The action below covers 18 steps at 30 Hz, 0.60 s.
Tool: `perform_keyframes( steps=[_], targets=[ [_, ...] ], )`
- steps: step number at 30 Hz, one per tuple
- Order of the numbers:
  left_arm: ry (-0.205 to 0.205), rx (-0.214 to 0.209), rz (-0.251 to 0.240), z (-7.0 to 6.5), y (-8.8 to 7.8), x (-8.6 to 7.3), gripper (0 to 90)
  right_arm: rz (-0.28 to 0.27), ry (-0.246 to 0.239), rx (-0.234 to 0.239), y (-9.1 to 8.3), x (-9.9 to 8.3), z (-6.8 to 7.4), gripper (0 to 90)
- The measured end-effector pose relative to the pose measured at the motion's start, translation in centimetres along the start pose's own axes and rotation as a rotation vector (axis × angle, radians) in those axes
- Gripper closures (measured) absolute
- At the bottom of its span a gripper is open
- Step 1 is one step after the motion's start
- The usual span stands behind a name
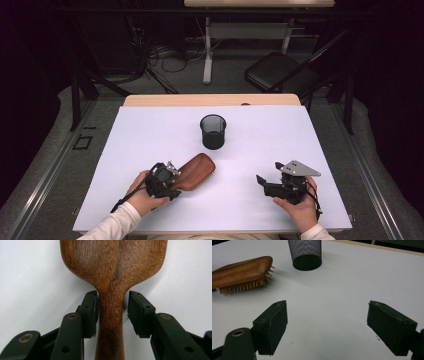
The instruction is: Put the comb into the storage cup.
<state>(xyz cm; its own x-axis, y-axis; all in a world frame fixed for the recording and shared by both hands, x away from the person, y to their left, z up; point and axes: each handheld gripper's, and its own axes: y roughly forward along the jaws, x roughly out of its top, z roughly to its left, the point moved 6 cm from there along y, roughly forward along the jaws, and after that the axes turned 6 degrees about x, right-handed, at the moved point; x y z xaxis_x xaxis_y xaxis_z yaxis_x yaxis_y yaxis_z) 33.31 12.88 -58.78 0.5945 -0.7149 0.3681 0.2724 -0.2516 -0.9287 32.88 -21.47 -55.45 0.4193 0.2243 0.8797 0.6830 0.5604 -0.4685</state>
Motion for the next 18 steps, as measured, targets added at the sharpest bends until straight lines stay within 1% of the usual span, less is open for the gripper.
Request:
perform_keyframes(
  steps=[7,10,11,14,18],
  targets=[
    [0.011,0.01,0.001,0.08,0.0,0.0,63.9,0.001,0.001,0.001,0.02,-0.01,0.02,16.7],
    [0.015,0.011,0.006,0.04,-0.04,0.0,67.6,0.002,0.002,0.003,0.05,-0.04,0.03,16.7],
    [0.026,0.015,0.009,-0.02,-0.07,0.01,68.3,0.002,0.002,0.003,0.05,-0.04,0.02,16.7],
    [0.032,0.016,0.01,-0.08,-0.08,0.01,70.3,0.002,0.002,0.003,0.06,-0.04,0.01,16.7],
    [0.03,0.019,0.009,-0.18,-0.07,0.02,70.7,0.003,0.001,0.003,0.06,-0.06,0.02,16.7]
  ],
)
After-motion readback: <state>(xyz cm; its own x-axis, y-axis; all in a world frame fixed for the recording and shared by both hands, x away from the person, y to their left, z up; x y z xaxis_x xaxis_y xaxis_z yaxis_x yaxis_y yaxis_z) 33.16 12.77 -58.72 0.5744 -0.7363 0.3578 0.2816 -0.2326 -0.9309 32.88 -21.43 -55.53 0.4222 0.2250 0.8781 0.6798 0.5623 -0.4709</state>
